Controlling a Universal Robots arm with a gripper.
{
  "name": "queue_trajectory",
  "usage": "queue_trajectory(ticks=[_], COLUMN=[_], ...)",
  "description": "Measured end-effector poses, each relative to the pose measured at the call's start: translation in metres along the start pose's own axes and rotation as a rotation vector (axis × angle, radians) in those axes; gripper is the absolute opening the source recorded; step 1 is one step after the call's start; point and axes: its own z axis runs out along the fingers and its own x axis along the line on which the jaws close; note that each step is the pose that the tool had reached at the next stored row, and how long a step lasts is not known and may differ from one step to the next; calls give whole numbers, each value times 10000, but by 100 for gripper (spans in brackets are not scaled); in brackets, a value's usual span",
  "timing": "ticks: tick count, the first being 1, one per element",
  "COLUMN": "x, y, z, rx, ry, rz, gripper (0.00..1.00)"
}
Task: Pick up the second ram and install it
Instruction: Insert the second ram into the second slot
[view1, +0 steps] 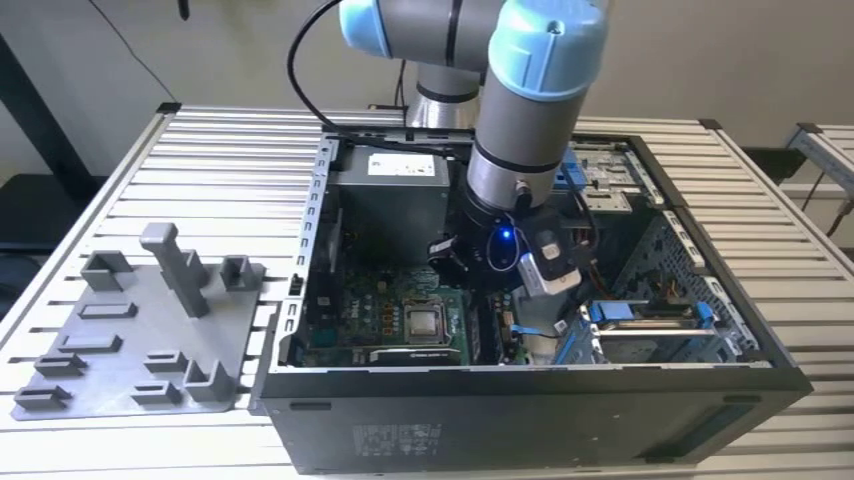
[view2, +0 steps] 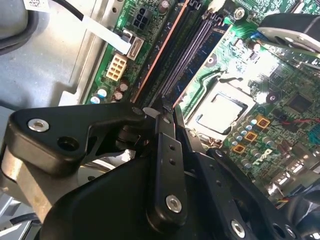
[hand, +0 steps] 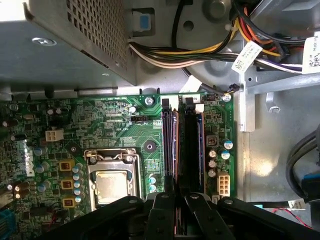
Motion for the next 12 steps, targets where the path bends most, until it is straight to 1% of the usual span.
queue_trajectory(ticks=[5, 8, 12], x=[3, 3, 2], y=[2, 1, 2], z=[19, 47, 54], rx=[-1, 17, 26], ry=[-1, 2, -1], rz=[-53, -54, -53], gripper=[14, 14, 14])
